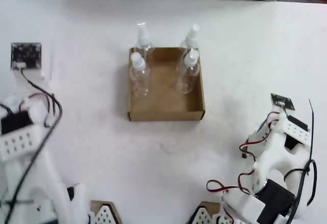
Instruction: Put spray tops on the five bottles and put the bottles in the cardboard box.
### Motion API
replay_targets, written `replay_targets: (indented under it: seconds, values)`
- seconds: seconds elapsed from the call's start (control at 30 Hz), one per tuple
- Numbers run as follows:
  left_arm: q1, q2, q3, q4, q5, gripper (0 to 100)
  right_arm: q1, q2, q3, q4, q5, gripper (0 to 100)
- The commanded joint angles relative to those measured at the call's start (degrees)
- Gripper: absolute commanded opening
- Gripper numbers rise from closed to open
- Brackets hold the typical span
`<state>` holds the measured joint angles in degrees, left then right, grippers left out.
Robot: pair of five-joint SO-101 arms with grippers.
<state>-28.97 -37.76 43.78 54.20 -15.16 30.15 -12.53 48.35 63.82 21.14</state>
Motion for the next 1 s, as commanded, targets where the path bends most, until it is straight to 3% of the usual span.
replay_targets:
  seconds: [0.0, 0.27, 0.53, 0.97]
  values:
    - [-2.9, 20.4, -15.7, 0.2, 0.2, 3, -0.3, -1.9, -0.2, -0.4, -0.5, 1.6]
    - [-3.5, 45.2, -34.5, 0.3, -0.3, 3, -0.3, -1.9, -0.2, -0.5, -0.5, 1.6]
    - [-3.1, 57.5, -44.7, 0.2, 0.1, 20, -0.3, -1.9, 1.0, -2.5, -0.5, 1.6]
    - [-0.7, 76.3, -57.3, 0.3, -0.3, 20, -0.7, -1.9, 0.9, -2.5, -0.5, 1.6]
